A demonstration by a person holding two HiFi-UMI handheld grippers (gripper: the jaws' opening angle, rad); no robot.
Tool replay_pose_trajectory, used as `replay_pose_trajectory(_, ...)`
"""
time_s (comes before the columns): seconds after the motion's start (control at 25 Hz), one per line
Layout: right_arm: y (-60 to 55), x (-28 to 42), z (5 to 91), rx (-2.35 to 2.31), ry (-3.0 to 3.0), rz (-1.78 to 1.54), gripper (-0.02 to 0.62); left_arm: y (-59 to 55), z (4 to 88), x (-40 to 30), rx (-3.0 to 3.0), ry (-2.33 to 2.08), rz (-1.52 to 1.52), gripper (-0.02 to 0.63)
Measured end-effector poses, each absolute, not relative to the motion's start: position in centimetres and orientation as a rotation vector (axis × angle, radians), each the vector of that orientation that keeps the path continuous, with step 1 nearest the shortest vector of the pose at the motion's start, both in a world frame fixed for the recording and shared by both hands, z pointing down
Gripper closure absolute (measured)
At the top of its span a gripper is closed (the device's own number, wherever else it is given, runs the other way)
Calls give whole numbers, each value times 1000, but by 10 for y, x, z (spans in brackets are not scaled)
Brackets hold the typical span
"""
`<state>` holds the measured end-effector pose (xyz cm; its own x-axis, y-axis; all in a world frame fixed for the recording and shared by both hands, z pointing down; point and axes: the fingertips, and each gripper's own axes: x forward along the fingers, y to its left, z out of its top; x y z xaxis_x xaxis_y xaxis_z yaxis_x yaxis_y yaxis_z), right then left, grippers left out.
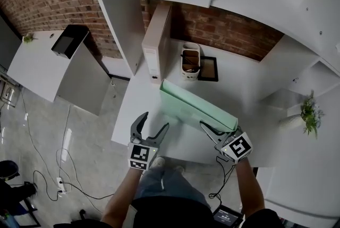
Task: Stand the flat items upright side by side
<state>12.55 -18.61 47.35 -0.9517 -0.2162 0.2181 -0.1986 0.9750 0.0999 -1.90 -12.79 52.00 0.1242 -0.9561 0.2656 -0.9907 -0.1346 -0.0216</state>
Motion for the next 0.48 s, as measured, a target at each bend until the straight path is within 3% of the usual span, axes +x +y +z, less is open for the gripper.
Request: replay_pose_trajectory(0.48, -227, 101, 438, 1202, -2740, 126, 436, -143, 510, -46, 2261, -1939, 250, 261)
